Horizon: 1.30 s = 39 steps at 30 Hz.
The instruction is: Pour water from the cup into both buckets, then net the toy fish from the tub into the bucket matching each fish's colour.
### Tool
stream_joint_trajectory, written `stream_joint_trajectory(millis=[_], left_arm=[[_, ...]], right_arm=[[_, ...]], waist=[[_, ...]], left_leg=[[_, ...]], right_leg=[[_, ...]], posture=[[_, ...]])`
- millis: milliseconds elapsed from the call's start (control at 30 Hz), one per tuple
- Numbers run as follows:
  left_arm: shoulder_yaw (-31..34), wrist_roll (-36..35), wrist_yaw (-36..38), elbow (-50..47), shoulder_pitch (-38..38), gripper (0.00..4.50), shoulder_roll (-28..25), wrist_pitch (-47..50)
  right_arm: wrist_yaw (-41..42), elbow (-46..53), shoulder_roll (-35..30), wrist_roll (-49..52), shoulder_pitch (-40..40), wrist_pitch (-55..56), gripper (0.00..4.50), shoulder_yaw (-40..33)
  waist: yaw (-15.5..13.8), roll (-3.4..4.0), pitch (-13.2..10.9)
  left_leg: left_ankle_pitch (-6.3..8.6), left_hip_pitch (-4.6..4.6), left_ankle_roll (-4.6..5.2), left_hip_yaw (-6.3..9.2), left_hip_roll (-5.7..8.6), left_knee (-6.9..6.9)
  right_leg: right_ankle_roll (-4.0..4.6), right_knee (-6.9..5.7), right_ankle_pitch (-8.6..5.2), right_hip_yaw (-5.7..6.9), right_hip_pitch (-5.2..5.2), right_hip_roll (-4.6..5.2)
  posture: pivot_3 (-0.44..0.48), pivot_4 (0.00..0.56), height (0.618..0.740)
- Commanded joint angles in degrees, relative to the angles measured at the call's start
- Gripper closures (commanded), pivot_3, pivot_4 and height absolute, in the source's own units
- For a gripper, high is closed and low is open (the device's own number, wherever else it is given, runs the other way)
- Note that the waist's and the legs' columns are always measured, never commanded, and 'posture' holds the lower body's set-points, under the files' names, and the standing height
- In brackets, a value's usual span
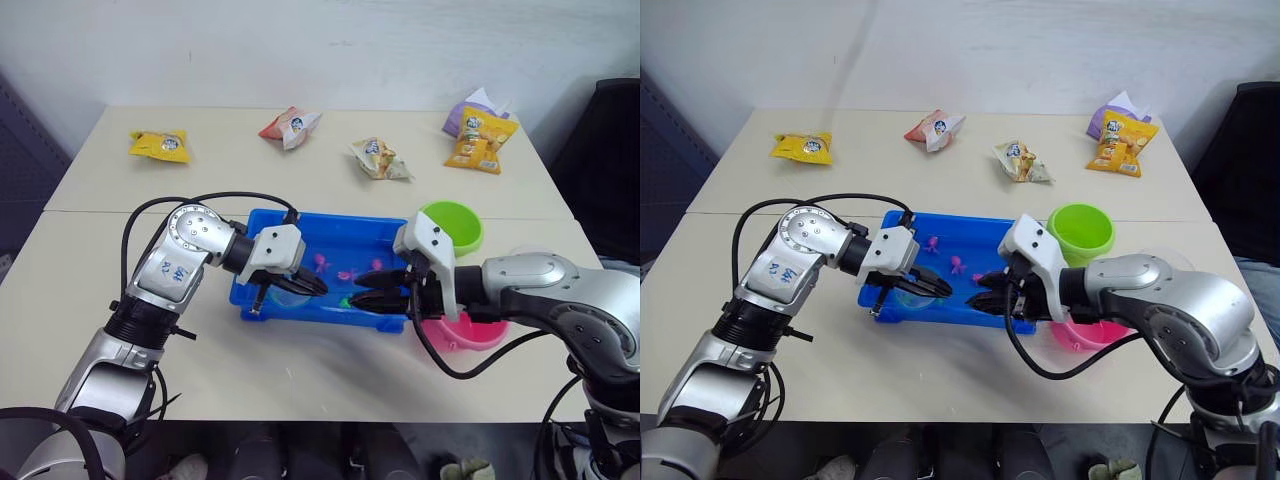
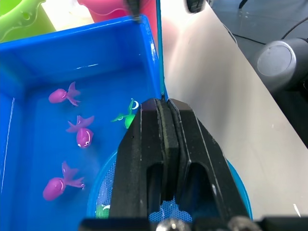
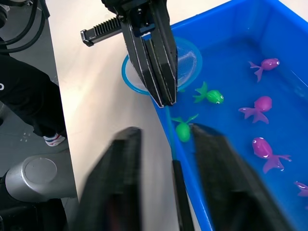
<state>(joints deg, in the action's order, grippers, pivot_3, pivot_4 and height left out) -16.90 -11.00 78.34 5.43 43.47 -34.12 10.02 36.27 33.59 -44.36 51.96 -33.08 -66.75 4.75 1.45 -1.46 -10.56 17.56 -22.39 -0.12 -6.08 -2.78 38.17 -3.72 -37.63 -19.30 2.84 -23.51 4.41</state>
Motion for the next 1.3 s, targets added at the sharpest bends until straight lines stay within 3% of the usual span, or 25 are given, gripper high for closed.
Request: stream_joint_trajectory(millis=[33,133,233,333,500,633,767,900,1167,1300], left_arm=[[0.9,-0.5,-1.1,-1.4,-0.2,4.50,0.6,0.1],[1.5,-1.5,-1.2,-1.4,-0.3,4.50,0.9,1.3],[6.5,-7.9,-2.8,-1.8,-0.4,3.62,3.4,4.0],[13.8,-11.8,-6.7,1.0,1.4,2.34,5.5,2.3],[23.4,-16.0,-6.3,6.6,4.4,0.02,0.0,2.0],[28.8,-16.4,-3.7,14.2,2.0,0.02,-7.8,1.4],[29.0,-13.8,0.7,18.6,-5.4,0.02,-11.4,-5.7],[28.6,-13.4,0.0,17.9,-10.9,0.02,-11.0,-6.9],[29.5,-16.0,-7.7,2.7,-22.3,0.02,-6.8,-2.5],[29.4,-16.3,-10.3,-1.1,-25.6,0.02,-5.7,-1.6]], right_arm=[[0.0,0.9,0.1,-0.3,-0.7,0.2,4.43,-0.3],[0.3,1.0,-0.2,-0.9,-0.4,0.5,4.43,-0.3],[1.3,1.1,-1.2,-1.8,-0.3,1.0,4.50,-0.3],[3.3,1.5,-2.6,-3.8,0.0,3.8,4.50,-0.5],[8.0,0.5,-6.8,-7.3,2.5,10.4,4.50,-4.0],[14.0,-5.3,-14.3,-15.4,5.1,19.9,4.50,-6.2],[18.3,-12.5,-19.2,-24.4,4.0,29.3,4.50,-3.3],[14.9,-14.6,-18.1,-29.8,1.1,28.0,4.50,-1.2],[15.5,-13.9,-15.1,-34.5,-2.3,27.6,4.50,3.0],[16.7,-13.9,-15.3,-42.5,-3.3,34.4,4.50,8.6]], waist=[[0.0,0.00,0.0],[0.0,0.00,0.0],[0.0,0.00,0.0],[0.0,0.00,0.0],[0.3,0.00,0.0],[0.1,0.01,0.0],[0.1,0.01,0.0],[0.1,0.00,0.0],[0.1,0.00,0.0],[0.3,0.01,0.0]], left_leg=[[0.00,0.00,0.00,0.00,0.00,0.00],[0.00,0.00,0.00,0.00,0.00,0.00],[0.00,0.00,0.00,0.00,0.00,0.00],[-0.01,-0.04,0.00,0.06,0.00,0.06],[-0.02,0.01,-0.02,0.02,0.00,0.03],[-0.03,0.07,-0.04,0.01,0.01,0.01],[-0.01,0.14,0.00,-0.14,0.07,0.02],[-0.02,0.07,-0.02,-0.14,0.03,0.06],[-0.02,0.02,-0.02,-0.09,0.04,0.06],[-0.03,0.08,-0.04,-0.10,0.02,0.04]], right_leg=[[0.00,0.00,0.00,0.00,0.00,0.00],[0.00,-0.01,0.00,0.00,0.00,0.00],[0.00,-0.05,0.00,0.00,0.00,0.00],[-0.01,-0.08,0.01,0.04,0.01,0.02],[-0.02,-0.02,0.01,0.02,-0.01,-0.02],[-0.02,-0.01,0.01,0.02,0.00,-0.04],[-0.03,0.00,0.01,-0.04,0.01,0.01],[-0.03,-0.06,0.01,-0.05,-0.08,0.02],[-0.03,-0.09,0.01,-0.05,-0.10,0.09],[-0.02,-0.14,0.01,-0.07,-0.10,0.07]], posture=[[0.000,0.150,0.740],[0.000,0.150,0.740],[0.000,0.150,0.740],[0.000,0.150,0.740],[0.000,0.150,0.740],[0.000,0.150,0.740],[0.000,0.150,0.740],[0.000,0.150,0.740],[0.000,0.150,0.740],[0.000,0.150,0.740]])
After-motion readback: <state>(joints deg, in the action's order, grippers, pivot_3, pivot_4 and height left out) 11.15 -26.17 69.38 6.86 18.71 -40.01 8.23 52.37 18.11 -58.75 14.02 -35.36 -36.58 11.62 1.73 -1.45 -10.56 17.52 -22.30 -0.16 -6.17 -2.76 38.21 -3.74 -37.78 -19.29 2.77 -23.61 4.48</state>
